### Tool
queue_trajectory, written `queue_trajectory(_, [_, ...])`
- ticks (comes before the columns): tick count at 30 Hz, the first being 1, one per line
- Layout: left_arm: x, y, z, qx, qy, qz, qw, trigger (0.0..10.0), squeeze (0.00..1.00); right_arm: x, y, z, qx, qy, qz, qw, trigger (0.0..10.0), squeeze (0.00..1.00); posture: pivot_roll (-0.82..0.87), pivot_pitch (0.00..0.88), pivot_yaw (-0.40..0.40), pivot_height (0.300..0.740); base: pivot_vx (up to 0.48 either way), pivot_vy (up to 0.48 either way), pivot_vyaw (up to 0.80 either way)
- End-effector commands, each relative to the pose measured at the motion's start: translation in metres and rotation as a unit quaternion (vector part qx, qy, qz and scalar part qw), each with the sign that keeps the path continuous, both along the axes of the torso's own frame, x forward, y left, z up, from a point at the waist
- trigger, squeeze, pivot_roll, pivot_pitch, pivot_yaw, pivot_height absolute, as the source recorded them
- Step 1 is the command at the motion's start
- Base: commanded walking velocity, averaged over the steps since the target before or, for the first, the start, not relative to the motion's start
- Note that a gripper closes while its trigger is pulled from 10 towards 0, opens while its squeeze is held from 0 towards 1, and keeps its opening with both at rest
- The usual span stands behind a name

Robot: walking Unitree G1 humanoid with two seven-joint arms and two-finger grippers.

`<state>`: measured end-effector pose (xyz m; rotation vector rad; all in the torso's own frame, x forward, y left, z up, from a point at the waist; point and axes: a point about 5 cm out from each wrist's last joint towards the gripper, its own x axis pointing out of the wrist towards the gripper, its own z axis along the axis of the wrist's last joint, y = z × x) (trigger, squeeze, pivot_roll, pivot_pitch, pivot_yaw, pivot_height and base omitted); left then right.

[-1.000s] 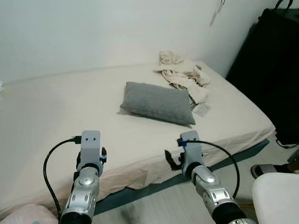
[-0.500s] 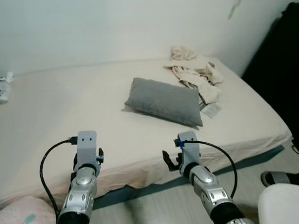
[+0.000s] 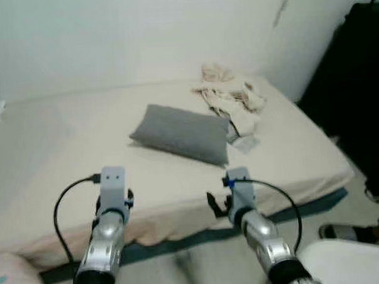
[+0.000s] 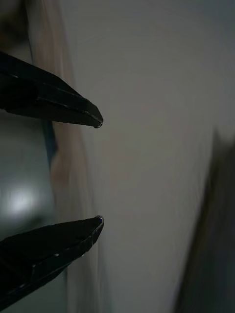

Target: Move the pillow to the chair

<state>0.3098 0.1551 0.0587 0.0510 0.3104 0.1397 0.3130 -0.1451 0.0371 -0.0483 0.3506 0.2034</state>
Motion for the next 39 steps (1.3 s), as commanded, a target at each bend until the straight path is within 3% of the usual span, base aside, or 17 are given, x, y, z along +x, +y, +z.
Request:
queue_trajectory(1, [-0.003, 0.003, -0.003, -0.012, 0.010, -0.005, 1.000, 10.0, 0.00, -0.002, 0.004, -0.002, 0.006, 0.007, 0.002, 1.000, 10.0, 0.00, -0.06, 0.121, -0.062, 0.740, 0.000, 0.446, 0.00])
queue_trajectory(14, [-0.003, 0.001, -0.004, 0.002, 0.020, -0.014, 1.000, 10.0, 0.00, -0.003, 0.004, -0.003, 0.008, 0.007, 0.000, 1.000, 10.0, 0.00, -0.06, 0.127, -0.058, 0.740, 0.000, 0.439, 0.00])
queue_trajectory(18, [-0.002, -0.002, -0.004, 0.017, 0.019, -0.022, 0.999, 10.0, 0.00, -0.003, 0.004, -0.003, 0.008, 0.007, 0.000, 1.000, 10.0, 0.00, -0.06, 0.127, -0.058, 0.740, 0.000, 0.000, 0.00])
queue_trajectory(24, [0.000, -0.008, 0.002, -0.006, -0.004, -0.030, 1.000, 10.0, 0.00, -0.002, 0.003, -0.002, 0.008, 0.005, -0.001, 1.000, 10.0, 0.00, -0.07, 0.130, -0.057, 0.740, 0.000, 0.000, 0.00])
queue_trajectory(39, [0.002, -0.012, 0.013, 0.003, -0.044, -0.055, 0.998, 10.0, 0.00, 0.000, 0.005, 0.002, 0.017, -0.003, -0.004, 1.000, 10.0, 0.00, -0.06, 0.135, -0.055, 0.740, 0.088, 0.000, 0.00])
